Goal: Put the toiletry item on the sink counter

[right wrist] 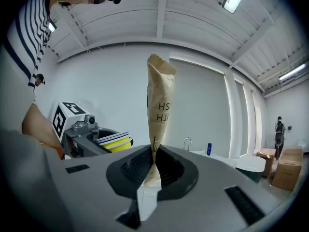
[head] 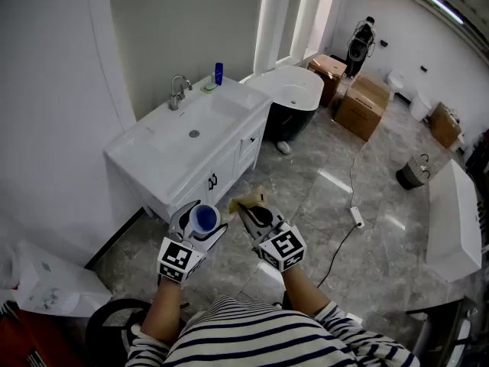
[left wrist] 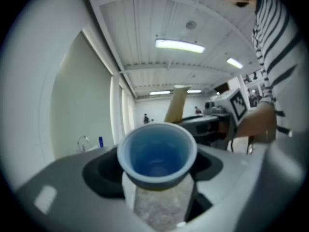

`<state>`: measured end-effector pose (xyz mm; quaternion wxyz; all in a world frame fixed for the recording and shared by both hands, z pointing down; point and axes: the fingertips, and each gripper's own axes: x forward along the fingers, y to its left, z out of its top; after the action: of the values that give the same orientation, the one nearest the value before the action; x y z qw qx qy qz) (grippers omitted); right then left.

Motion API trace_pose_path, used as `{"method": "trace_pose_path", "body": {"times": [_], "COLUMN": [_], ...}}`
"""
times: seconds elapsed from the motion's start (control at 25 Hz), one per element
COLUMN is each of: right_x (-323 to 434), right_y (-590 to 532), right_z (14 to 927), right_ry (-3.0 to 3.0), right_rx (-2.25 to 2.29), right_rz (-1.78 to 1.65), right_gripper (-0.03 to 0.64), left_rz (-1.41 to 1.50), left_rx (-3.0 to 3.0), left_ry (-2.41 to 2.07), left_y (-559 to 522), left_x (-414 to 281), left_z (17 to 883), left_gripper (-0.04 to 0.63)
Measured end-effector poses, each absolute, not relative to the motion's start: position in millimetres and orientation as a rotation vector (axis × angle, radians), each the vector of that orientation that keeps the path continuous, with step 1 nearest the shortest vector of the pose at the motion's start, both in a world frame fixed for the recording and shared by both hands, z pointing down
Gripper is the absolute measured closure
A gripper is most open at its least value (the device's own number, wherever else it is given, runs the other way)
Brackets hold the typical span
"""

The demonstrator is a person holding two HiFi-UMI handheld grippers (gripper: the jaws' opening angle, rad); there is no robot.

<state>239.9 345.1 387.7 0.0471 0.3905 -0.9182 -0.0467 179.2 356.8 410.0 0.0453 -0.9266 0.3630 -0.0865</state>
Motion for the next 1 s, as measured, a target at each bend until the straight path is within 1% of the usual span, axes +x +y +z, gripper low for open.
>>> {"method": "trace_pose_path", "body": {"times": [0.44, 1.0], "right_x": [234, 234], "right_y": [336, 328], "right_z": [378, 376], "right_ry": [-2.801, -2.844], "right_rx": [1.192, 1.224], "right_rz": [-0.192, -0.149], "right_gripper": [0.589, 0.589], "left_rz": [-0.224, -0.240], "left_rx": [-2.819, -2.833], "left_ry": [1.119, 1.169], "left_y": [347, 336], "left_x": [174, 165], "left_z": [400, 409], "left_gripper": [0.218, 0.218]}}
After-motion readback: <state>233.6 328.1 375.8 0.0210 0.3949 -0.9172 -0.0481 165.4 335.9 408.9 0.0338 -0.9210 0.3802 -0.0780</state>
